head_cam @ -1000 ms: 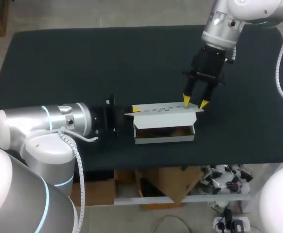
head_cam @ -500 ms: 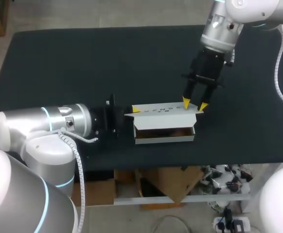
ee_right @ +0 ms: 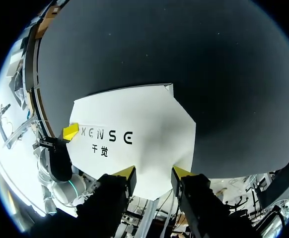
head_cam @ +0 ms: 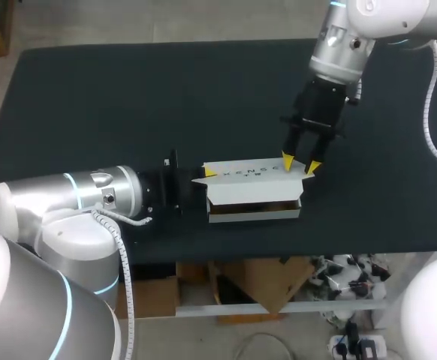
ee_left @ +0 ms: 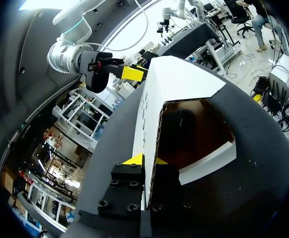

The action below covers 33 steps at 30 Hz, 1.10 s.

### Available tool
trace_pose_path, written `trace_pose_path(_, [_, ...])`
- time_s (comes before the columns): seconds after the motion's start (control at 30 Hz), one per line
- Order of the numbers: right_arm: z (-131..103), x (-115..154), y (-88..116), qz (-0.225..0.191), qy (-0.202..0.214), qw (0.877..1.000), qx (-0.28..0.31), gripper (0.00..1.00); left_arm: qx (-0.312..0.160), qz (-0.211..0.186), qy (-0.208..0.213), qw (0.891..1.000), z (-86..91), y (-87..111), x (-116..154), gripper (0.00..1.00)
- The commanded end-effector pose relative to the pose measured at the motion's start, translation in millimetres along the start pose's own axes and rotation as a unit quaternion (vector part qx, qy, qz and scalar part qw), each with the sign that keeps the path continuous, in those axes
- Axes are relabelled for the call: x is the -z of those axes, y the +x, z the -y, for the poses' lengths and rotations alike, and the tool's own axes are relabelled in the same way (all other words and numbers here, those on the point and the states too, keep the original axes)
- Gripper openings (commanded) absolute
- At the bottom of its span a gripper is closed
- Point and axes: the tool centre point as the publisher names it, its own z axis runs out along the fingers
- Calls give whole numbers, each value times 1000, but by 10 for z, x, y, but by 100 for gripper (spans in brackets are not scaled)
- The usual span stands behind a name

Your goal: Assemble the packaging by folding the flat box into shape, placing the metal phone stand inside, and closing the box properly

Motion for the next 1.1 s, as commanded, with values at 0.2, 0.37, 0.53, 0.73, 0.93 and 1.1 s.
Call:
trace_pose_path(0.2, [-21,-40,10,2,5,1000,0,48,-3,14,3,1000,-30,85,-3,0])
trace_pose_path(0.37, [-22,-45,10,2,6,1000,-1,48,-8,17,4,1000,-27,87,7,0])
trace_pose_path(0.53, [-22,-48,11,3,6,1000,-1,48,-9,19,4,1000,-33,91,9,0])
trace_pose_path(0.73, [-21,-50,12,3,7,1000,-2,48,-10,21,3,1000,-40,86,27,0])
trace_pose_path(0.93, [-23,-62,15,3,8,1000,-2,48,-10,23,2,1000,-49,84,37,6])
trace_pose_path(1.1, [-23,-70,10,3,8,1000,-3,47,-11,25,1,1000,-49,83,43,14])
